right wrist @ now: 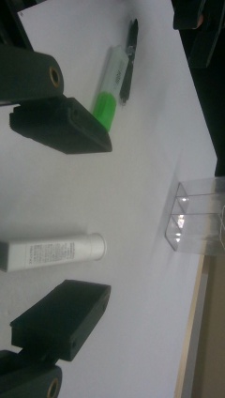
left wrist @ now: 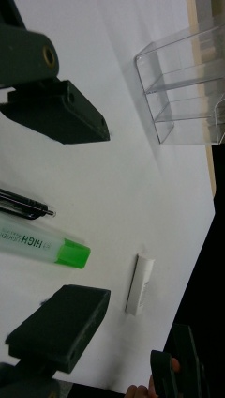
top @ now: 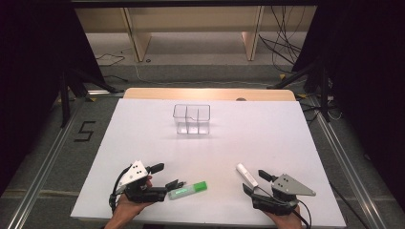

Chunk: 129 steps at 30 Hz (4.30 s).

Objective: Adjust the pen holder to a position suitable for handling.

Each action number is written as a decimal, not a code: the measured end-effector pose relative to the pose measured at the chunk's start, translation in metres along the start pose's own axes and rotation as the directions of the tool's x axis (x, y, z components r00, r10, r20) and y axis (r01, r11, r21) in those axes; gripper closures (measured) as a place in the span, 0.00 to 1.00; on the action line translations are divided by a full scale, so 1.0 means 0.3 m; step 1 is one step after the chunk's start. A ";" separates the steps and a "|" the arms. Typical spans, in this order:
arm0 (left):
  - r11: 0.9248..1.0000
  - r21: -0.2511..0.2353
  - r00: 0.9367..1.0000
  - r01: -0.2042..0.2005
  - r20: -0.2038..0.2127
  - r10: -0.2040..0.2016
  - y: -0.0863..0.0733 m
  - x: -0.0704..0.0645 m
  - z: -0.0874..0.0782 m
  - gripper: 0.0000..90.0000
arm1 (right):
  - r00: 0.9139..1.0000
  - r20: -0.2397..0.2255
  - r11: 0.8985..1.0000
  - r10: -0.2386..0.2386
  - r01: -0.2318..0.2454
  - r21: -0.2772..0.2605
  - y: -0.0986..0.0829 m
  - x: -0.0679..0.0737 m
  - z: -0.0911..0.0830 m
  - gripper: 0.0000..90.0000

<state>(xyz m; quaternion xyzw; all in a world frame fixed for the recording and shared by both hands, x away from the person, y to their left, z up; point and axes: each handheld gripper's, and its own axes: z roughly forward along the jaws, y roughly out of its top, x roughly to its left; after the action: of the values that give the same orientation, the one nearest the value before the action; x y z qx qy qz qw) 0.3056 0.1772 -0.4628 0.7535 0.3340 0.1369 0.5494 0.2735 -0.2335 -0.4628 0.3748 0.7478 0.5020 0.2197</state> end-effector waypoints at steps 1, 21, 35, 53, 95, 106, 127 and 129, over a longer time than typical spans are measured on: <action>1.000 0.000 1.000 0.000 0.000 0.000 0.000 0.000 0.000 0.22 | 1.000 0.000 1.000 -0.001 0.001 0.001 0.000 0.000 0.000 0.30; 0.999 0.015 0.999 -0.029 -0.032 0.029 0.002 -0.002 0.007 0.23 | 1.000 0.002 1.000 0.000 0.000 0.002 0.000 0.003 0.000 0.31; 0.999 -0.005 0.998 -0.032 -0.048 0.032 0.018 -0.004 0.007 0.23 | 1.000 0.005 1.000 0.000 0.000 0.001 0.000 0.003 0.000 0.31; 1.000 0.014 0.997 0.023 -0.072 -0.022 0.085 0.036 0.096 0.23 | 1.000 0.004 1.000 0.000 0.000 -0.001 0.001 0.004 -0.002 0.31; 1.000 -0.003 0.986 -0.023 -0.163 0.022 0.306 0.144 0.211 0.24 | 1.000 0.000 1.000 0.006 -0.006 -0.007 0.000 -0.002 -0.004 0.31; 1.000 0.008 0.986 -0.017 -0.167 0.018 0.321 0.163 0.250 0.29 | 1.000 0.001 1.000 0.005 -0.005 -0.006 0.000 -0.001 -0.004 0.31; 0.993 0.041 0.953 0.112 -0.287 -0.096 0.326 0.301 0.253 0.87 | 1.000 0.000 1.000 0.003 -0.003 -0.004 -0.001 0.002 -0.002 0.31; 0.992 0.035 0.949 0.124 -0.298 -0.107 0.328 0.317 0.252 0.91 | 1.000 0.000 1.000 0.004 -0.004 -0.005 -0.001 0.002 -0.003 0.31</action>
<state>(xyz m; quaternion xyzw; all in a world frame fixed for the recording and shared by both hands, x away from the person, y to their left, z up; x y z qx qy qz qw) 0.4540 0.1668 -0.4147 0.7182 0.4594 0.2065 0.4800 0.2724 -0.2336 -0.4627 0.3758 0.7458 0.5043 0.2198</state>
